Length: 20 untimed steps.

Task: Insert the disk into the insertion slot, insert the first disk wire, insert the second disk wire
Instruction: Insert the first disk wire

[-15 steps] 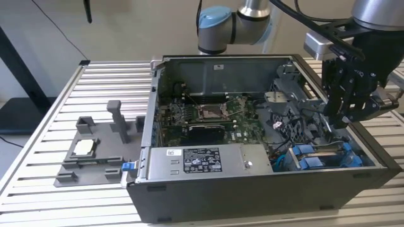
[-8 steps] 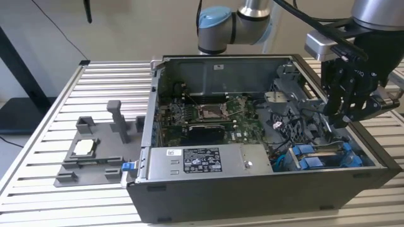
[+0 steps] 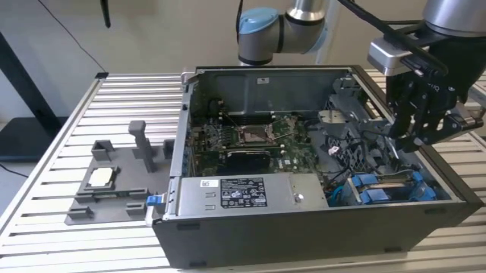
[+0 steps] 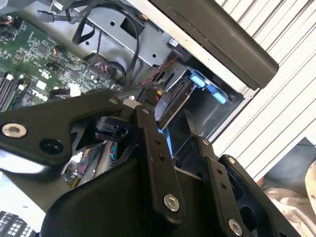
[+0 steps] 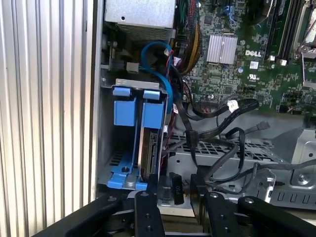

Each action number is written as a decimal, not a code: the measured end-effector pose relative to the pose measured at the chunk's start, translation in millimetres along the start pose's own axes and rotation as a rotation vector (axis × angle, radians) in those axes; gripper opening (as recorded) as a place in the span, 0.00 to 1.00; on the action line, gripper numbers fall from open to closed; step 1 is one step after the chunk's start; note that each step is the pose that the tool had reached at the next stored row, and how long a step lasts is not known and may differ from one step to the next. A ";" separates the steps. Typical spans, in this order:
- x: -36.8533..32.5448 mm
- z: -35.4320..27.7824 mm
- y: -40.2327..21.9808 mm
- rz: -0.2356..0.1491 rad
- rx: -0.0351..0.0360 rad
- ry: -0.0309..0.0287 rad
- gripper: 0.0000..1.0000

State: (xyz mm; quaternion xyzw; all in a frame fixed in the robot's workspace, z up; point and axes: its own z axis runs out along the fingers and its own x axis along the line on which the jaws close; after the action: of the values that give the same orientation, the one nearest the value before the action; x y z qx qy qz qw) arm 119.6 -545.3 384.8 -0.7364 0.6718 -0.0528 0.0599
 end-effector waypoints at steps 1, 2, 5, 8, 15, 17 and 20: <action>0.0 0.5 0.0 -0.001 0.0041 0.0003 0.40; 0.0 1.0 0.1 -0.001 0.0090 0.0008 0.40; 0.0 1.2 0.1 -0.002 0.0111 0.0010 0.40; 0.0 1.3 0.2 -0.001 0.0112 0.0009 0.40; 0.0 1.5 0.2 -0.002 0.0112 0.0009 0.25; 0.0 1.5 0.2 -0.001 0.0112 0.0009 0.20; 0.0 1.6 0.2 -0.002 0.0112 0.0009 0.19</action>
State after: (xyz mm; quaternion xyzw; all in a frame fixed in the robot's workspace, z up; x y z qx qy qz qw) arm 119.6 -545.4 383.3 -0.7365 0.6710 -0.0569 0.0636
